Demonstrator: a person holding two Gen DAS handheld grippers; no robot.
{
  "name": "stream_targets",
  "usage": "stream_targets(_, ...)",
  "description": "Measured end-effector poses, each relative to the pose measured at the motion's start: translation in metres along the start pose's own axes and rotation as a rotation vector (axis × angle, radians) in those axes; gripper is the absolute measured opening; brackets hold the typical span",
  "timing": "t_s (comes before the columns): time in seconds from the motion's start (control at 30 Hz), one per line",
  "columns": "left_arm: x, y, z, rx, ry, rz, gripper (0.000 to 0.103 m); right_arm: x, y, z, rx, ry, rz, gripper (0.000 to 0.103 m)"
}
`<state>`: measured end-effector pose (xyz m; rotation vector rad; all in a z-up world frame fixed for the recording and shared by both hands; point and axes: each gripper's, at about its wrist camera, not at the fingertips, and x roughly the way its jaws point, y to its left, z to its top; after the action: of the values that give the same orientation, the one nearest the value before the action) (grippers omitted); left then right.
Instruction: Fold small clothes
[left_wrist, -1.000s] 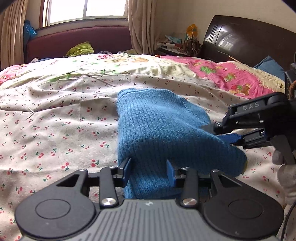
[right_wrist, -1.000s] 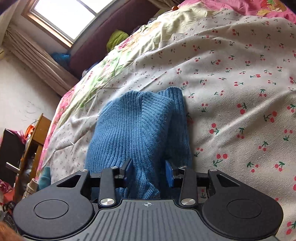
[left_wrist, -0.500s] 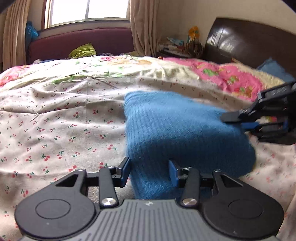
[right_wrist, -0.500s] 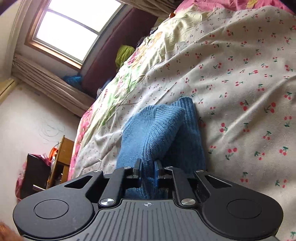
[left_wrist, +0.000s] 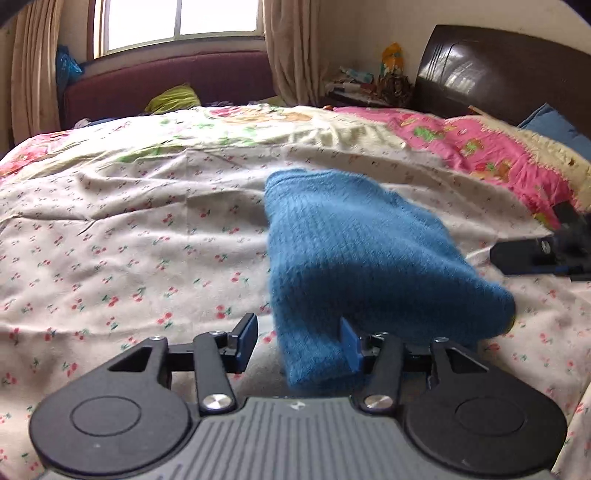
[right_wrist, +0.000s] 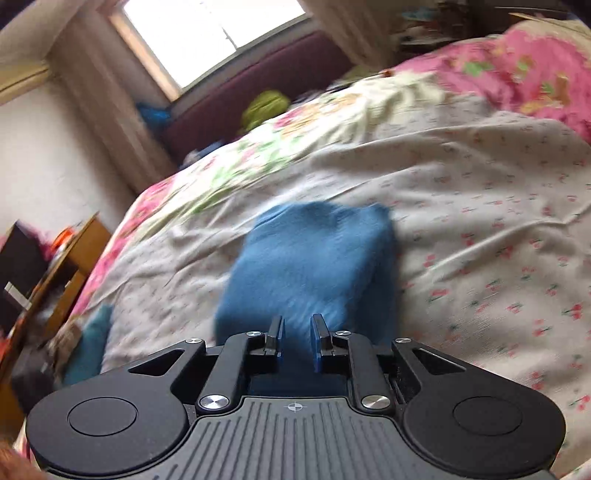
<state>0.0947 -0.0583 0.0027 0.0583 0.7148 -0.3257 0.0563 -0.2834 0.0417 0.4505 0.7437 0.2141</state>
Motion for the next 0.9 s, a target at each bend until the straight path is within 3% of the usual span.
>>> stream_targets(0.13, -0.004, 0.011, -0.007, -0.004, 0.025, 0.061, 0.061, 0.028, 0.028, -0.02, -0.211, 0.083, -0.033, 0.017)
stream_targets(0.27, -0.009, 0.03, -0.009, -0.066, 0.027, 0.107, 0.061, 0.043, 0.059, -0.044, -0.486, 0.12, -0.095, 0.026)
stream_targets(0.3, -0.01, 0.034, -0.008, -0.08, 0.023, 0.103, 0.061, 0.044, 0.065, -0.049, -0.552, 0.119, -0.113, 0.03)
stream_targets(0.47, -0.015, 0.045, -0.009, -0.124, 0.002, 0.073, 0.061, 0.058, 0.092, -0.072, -0.865, 0.084, -0.217, 0.032)
stream_targets(0.53, -0.016, 0.046, -0.009, -0.131, 0.003, 0.067, 0.061, 0.069, 0.095, -0.077, -0.927, 0.11, -0.225, 0.033)
stream_targets(0.6, -0.018, 0.048, -0.008, -0.139, 0.001, 0.073, 0.062, 0.08, 0.096, -0.076, -0.913, 0.133, -0.241, 0.027)
stream_targets(0.7, -0.024, 0.052, -0.006, -0.15, -0.01, 0.102, 0.064, 0.078, 0.099, -0.063, -0.729, 0.161, -0.189, 0.013)
stream_targets(0.8, -0.03, 0.056, -0.004, -0.165, -0.028, 0.117, 0.071, 0.071, 0.102, -0.054, -0.57, 0.162, -0.115, 0.008)
stream_targets(0.9, -0.032, 0.053, -0.005, -0.151, -0.014, 0.146, 0.077, 0.073, 0.1, -0.056, -0.51, 0.183, -0.086, 0.006)
